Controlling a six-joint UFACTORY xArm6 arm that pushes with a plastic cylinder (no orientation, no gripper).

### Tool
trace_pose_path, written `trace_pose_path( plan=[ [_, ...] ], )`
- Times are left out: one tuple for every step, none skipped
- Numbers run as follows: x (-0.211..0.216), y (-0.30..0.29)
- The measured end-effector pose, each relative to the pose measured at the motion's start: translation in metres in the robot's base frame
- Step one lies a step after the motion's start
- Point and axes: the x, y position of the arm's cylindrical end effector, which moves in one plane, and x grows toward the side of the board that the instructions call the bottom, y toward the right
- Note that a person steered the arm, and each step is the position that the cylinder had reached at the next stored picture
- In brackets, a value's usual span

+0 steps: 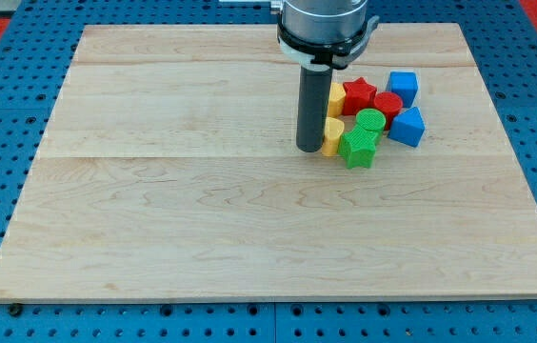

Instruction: Move your arm to the right center of the board

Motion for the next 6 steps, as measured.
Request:
trace_pose_path(
  plan=[
    [0.023,-0.003],
    [0.081,0.006],
    [0.076,0.112],
    [0.06,0.199],
    [0.008,0.223],
    [-0.003,0.196]
  ],
)
